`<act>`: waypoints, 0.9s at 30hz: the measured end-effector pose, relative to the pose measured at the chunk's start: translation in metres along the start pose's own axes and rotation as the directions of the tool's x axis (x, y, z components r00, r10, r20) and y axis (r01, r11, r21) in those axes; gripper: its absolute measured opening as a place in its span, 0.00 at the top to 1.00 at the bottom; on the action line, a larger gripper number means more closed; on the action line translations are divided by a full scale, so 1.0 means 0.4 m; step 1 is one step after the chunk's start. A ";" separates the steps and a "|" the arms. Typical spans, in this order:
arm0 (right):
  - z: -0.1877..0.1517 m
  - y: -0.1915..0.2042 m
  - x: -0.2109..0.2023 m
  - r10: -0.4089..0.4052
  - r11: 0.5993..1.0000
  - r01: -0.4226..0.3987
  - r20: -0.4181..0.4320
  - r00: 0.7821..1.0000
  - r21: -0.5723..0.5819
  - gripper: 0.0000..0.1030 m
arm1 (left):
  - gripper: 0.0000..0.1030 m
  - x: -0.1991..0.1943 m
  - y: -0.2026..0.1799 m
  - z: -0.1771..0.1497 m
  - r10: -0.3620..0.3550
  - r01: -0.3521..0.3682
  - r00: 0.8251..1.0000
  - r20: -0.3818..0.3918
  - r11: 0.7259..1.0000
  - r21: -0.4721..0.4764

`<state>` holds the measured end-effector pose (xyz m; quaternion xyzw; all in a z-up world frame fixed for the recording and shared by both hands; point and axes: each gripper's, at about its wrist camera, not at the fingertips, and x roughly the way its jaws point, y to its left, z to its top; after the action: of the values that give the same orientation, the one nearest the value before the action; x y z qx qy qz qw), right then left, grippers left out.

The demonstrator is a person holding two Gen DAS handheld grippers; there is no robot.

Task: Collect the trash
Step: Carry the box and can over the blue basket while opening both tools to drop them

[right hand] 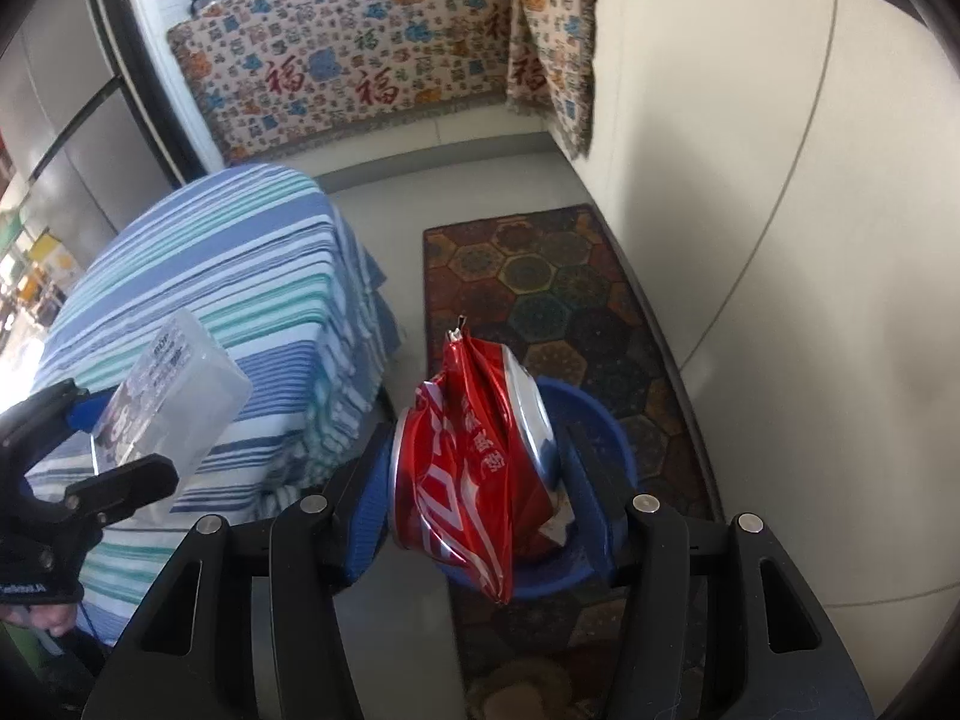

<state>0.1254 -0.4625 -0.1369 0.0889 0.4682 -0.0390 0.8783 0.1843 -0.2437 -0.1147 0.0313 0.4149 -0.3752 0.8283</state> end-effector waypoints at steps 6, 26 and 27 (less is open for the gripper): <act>0.004 -0.106 0.065 -0.008 0.997 0.010 -0.027 1.000 0.079 0.45 | 0.39 0.146 -0.076 0.043 -0.015 0.016 0.999 -0.050 1.000 0.021; -0.011 -0.268 0.172 0.055 0.947 -0.044 -0.026 0.998 0.319 0.24 | 0.33 0.392 -0.073 0.071 0.002 -0.003 0.991 -0.136 1.000 -0.013; -0.014 -0.269 0.164 0.043 0.947 -0.035 -0.020 0.999 0.318 0.21 | 0.33 0.384 -0.081 0.071 0.008 -0.010 0.991 -0.130 1.000 -0.012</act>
<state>0.1411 -0.5662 -0.2070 0.2388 0.4655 -0.0954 0.8469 0.2398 -0.3686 -0.1971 0.0521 0.4702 -0.3660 0.8014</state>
